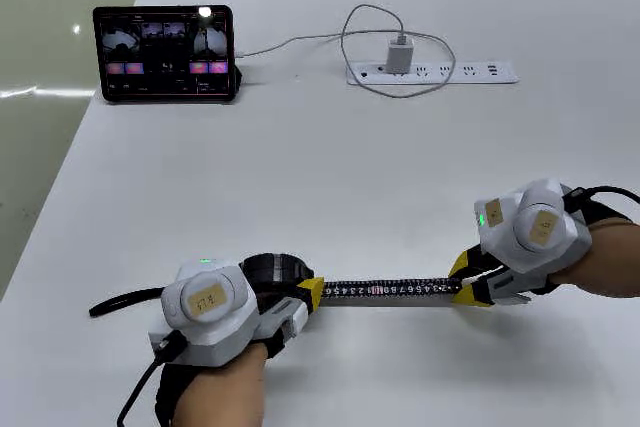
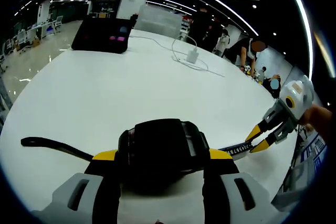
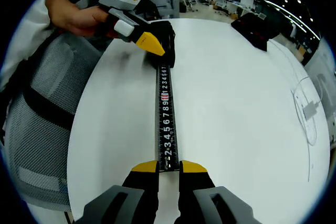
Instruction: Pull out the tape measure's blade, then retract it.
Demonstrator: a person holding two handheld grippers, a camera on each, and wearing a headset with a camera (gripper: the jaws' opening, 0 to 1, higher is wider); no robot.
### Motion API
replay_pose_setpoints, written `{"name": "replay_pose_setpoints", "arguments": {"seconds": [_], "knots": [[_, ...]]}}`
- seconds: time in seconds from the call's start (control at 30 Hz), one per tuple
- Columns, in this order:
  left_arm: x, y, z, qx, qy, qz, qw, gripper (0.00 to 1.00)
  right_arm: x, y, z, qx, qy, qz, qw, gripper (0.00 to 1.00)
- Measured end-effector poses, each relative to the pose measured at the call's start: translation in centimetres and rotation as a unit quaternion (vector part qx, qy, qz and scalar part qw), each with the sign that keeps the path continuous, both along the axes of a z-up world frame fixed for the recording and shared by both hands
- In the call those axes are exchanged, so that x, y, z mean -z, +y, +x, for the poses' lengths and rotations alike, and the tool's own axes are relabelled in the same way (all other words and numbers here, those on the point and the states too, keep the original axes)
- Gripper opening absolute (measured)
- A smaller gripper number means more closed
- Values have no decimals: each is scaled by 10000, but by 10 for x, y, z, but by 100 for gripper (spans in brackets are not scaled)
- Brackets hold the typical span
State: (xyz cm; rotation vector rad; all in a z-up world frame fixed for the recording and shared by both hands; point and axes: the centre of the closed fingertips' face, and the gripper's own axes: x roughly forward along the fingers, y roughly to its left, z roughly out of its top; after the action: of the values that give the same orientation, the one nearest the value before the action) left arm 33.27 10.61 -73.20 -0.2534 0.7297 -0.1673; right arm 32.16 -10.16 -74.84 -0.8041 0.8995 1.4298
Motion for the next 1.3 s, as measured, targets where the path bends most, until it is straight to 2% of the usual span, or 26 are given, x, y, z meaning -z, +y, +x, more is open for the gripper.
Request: {"name": "replay_pose_setpoints", "arguments": {"seconds": [1.3], "knots": [[0, 0, -1, -1, 15, -108, 9999, 59, 3, 41, 3, -110, 72, 208, 9997, 10]]}}
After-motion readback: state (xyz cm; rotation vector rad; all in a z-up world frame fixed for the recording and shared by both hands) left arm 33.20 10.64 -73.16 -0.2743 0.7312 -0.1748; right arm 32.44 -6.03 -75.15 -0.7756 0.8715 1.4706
